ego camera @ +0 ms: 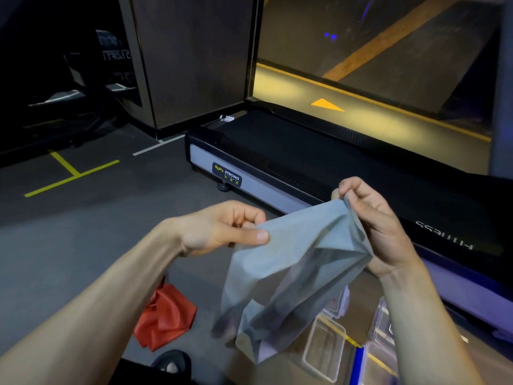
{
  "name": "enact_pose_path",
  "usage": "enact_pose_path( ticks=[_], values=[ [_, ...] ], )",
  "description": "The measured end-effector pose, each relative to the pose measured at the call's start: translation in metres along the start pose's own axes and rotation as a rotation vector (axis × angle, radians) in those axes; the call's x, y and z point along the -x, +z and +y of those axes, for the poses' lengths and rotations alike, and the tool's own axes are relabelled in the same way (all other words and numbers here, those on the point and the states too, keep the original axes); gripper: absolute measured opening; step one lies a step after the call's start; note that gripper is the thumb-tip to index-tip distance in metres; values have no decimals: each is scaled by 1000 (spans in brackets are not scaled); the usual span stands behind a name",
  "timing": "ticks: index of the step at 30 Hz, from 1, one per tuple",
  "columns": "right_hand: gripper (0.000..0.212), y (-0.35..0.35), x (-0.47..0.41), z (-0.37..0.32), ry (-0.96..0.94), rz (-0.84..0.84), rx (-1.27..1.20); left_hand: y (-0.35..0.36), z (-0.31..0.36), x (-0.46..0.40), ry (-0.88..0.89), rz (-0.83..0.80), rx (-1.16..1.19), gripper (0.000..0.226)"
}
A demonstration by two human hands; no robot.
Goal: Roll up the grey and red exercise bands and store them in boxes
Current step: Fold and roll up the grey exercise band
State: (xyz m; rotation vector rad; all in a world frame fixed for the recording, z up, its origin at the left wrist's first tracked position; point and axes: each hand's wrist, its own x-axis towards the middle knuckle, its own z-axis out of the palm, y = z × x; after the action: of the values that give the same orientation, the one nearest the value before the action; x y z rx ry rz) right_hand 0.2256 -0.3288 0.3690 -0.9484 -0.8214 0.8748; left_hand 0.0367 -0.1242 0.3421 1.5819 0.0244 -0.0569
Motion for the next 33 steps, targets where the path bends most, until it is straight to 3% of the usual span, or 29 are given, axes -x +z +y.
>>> enact_pose_path(
  ticks=[2,4,7,9,12,16,19,24,27,29,33],
  values=[
    [17,0,2,5,50,-33,114,1,7,8,76,-128,269,31],
    [19,6,1,17,120,-96,232,5,13,10,178,-155,454,31],
    [29,20,-1,37,185,-176,248,14,20,4,308,-151,556,27],
    [19,25,-2,40,163,-187,184,19,24,3,318,-153,611,29],
    [7,25,0,36,102,-158,52,19,22,4,283,-76,546,38],
    [22,24,-1,28,41,-63,-60,15,18,5,239,37,465,45],
    [9,30,-2,24,-12,-36,-163,14,17,7,236,31,472,46],
    [12,41,-3,18,-27,-157,-282,14,12,7,120,45,302,34],
    [4,45,1,20,-76,-118,59,18,9,5,128,66,224,21],
    [6,49,1,27,-73,-179,293,18,10,4,149,42,221,17],
    [5,52,1,33,43,-216,446,13,10,6,130,9,151,23]
  ],
)
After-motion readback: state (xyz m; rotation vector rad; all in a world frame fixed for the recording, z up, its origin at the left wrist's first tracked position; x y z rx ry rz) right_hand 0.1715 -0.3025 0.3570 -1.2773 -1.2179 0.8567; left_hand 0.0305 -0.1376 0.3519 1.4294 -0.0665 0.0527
